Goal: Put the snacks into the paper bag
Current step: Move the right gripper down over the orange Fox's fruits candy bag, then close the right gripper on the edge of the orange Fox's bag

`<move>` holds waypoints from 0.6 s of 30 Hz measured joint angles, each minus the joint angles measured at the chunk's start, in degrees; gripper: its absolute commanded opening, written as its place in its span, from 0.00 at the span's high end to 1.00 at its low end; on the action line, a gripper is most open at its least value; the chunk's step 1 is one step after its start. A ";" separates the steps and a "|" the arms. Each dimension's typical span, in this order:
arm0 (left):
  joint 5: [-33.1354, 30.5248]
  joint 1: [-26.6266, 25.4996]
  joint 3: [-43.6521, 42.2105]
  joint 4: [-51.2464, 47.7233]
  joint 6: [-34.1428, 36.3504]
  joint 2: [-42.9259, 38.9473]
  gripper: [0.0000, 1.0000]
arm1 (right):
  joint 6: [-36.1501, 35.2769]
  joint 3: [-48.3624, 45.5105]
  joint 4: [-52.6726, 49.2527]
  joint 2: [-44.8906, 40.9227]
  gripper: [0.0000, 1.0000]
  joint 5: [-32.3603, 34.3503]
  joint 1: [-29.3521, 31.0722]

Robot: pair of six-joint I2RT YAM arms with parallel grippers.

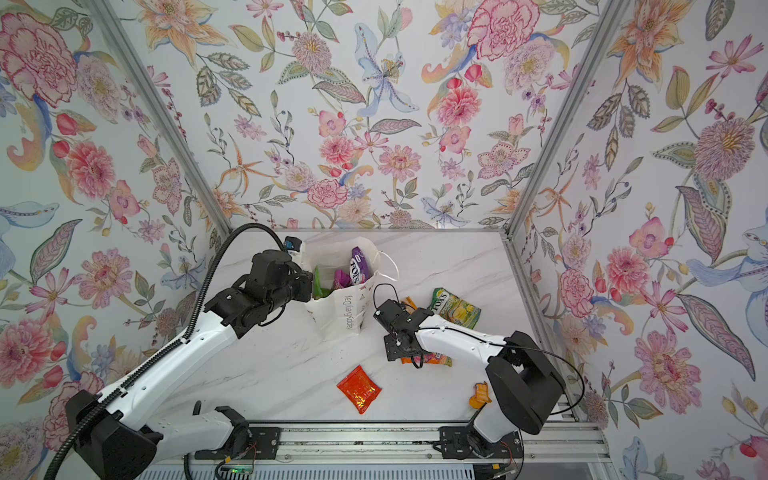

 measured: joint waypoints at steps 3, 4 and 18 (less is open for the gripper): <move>0.00 0.00 -0.17 0.04 0.00 -0.09 1.00 | 0.33 1.84 -0.15 0.76 0.19 1.36 0.00; -0.02 0.00 -0.26 0.09 0.00 -0.20 1.00 | 0.44 2.71 -0.17 1.53 0.19 1.75 0.00; -0.17 0.00 -0.52 0.07 0.00 -0.63 1.00 | -0.24 5.22 0.17 10.14 0.29 4.09 -0.59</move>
